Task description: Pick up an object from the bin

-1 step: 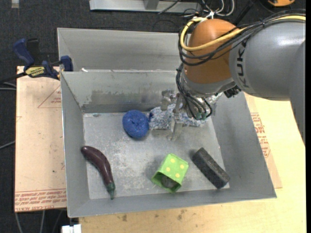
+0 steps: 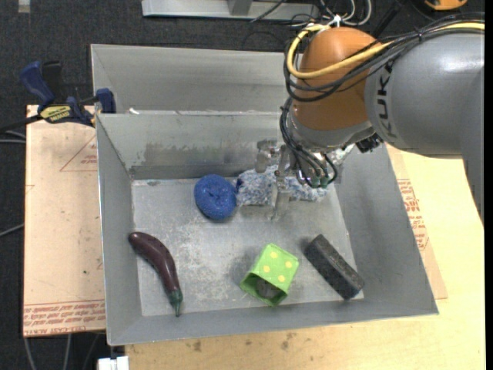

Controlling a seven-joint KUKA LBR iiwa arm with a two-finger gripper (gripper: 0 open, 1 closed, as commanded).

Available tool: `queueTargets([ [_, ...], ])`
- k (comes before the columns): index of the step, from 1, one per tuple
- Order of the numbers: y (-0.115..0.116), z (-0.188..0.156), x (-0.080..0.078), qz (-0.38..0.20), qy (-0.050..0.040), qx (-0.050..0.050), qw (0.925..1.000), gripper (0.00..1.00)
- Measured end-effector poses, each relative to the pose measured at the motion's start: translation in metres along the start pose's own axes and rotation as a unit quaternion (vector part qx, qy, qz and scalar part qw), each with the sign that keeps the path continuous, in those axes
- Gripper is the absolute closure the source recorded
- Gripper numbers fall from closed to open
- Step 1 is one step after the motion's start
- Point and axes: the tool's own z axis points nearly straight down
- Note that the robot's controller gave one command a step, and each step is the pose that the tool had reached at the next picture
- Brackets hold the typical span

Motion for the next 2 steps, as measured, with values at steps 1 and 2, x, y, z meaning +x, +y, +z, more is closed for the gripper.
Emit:
queueTargets([
  [1, -0.035, 0.062, -0.014, 0.039, -0.0028, 0.000, 0.9992, 0.00],
  [2, -0.107, 0.062, -0.021, -0.027, -0.0008, 0.000, 0.9996, 0.00],
])
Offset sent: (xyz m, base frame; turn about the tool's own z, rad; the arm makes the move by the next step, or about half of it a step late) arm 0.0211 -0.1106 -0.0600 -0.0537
